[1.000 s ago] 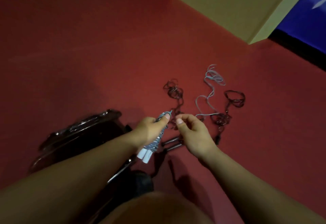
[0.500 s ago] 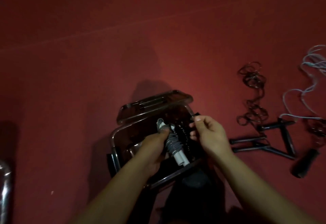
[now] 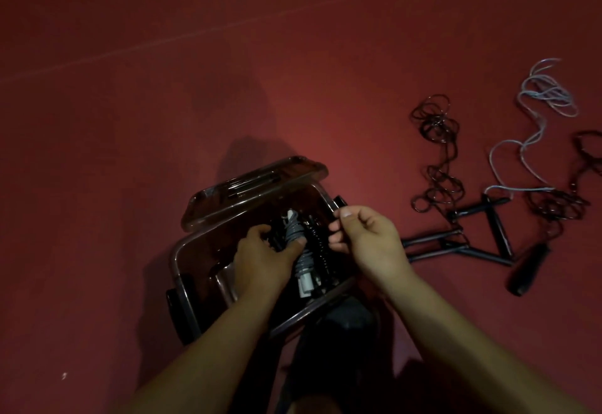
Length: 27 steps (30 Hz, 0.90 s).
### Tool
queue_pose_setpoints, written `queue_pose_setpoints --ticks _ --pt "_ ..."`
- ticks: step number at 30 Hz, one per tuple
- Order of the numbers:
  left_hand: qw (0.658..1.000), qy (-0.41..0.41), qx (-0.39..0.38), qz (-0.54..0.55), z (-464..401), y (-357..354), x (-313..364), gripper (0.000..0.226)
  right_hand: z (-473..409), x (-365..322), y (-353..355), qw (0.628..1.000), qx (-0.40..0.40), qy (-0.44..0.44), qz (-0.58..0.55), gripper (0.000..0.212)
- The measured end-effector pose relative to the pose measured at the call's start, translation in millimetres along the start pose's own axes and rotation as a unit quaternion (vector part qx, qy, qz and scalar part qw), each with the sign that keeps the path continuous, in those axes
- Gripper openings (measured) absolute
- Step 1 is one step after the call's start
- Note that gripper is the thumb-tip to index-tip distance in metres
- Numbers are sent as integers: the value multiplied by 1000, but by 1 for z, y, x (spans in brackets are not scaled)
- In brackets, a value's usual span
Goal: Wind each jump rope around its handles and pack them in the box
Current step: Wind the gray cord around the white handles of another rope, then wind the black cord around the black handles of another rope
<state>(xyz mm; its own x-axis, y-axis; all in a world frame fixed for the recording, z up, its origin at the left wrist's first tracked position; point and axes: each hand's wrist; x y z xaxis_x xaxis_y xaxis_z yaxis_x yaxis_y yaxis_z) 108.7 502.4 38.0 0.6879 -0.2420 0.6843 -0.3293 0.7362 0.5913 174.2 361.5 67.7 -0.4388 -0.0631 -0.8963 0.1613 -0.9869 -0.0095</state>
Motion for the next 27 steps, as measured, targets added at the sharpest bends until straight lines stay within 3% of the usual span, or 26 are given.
queue_pose_setpoints --ticks 3,6,12,15,21,27 --pt "994 -106 14 -29 13 6 12 63 5 -6 4 999 -7 -27 -23 16" --pt "981 -193 -20 -17 24 7 34 52 14 -13 16 999 -4 -43 -19 15" --pt "958 -243 -150 -17 47 -20 102 36 46 -31 93 996 86 -24 9 14" --pt "924 -278 -249 -79 76 -49 150 36 72 -44 152 988 154 -12 18 17" --pt "853 -337 -347 -196 151 -123 243 52 109 -52 277 959 281 -2 41 25" --pt "780 -374 -381 -326 199 -195 285 50 112 -35 350 947 306 -20 95 28"
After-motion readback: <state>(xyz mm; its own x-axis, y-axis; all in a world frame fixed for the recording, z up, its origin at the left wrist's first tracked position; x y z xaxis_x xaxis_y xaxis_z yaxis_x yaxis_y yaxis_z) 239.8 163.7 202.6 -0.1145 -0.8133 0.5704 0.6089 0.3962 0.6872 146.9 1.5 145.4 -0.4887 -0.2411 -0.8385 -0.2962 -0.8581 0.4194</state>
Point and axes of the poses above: each hand's wrist, its own z-axis away from the middle knuckle, its own y-axis out of the back of the hand, x = y × z, and after that the axes turned 1 degree about -y, right-handed
